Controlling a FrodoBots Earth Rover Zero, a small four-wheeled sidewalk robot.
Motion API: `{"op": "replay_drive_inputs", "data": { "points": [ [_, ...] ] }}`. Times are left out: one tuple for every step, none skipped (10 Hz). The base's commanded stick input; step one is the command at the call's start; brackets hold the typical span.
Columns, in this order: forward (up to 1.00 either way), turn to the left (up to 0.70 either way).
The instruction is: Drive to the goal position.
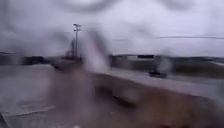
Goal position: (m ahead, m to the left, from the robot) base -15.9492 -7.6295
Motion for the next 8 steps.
{"op": "replay_drive_inputs", "data": {
  "points": [
    [0.00, -0.70],
    [0.00, -0.70],
    [0.00, -0.67],
    [0.00, -0.59],
    [0.00, -0.33],
    [0.00, 0.00],
    [0.00, 0.00],
    [0.00, 0.00]
  ]
}}
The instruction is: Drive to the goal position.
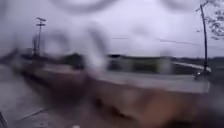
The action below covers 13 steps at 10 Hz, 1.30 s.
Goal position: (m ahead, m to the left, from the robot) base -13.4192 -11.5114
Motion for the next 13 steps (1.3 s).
{"op": "replay_drive_inputs", "data": {
  "points": [
    [0.00, 0.00],
    [0.00, 0.00],
    [0.00, 0.00],
    [0.00, 0.00],
    [0.00, 0.00],
    [0.00, 0.00],
    [-0.15, 0.00],
    [-0.70, 0.00],
    [-0.70, 0.00],
    [-0.70, 0.00],
    [-0.70, 0.00],
    [-0.70, 0.00],
    [-0.70, 0.00]
  ]
}}
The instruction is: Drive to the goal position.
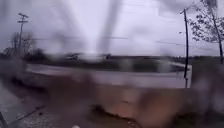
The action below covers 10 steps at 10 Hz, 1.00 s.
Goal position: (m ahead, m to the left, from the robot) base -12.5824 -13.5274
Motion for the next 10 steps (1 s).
{"op": "replay_drive_inputs", "data": {
  "points": [
    [-0.70, 0.00],
    [-0.70, 0.00],
    [-0.70, 0.00],
    [-0.70, 0.00],
    [-0.70, 0.00],
    [-0.70, 0.00],
    [-0.70, 0.00],
    [-0.70, 0.00],
    [-0.70, 0.00],
    [-0.70, 0.01]
  ]
}}
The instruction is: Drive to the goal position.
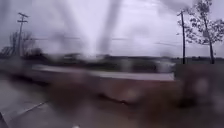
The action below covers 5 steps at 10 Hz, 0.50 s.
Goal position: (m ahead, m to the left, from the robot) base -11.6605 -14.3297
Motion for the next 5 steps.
{"op": "replay_drive_inputs", "data": {
  "points": [
    [-0.70, 0.26],
    [-0.70, 0.35],
    [-0.70, 0.35],
    [-0.70, 0.35],
    [-0.70, 0.35]
  ]
}}
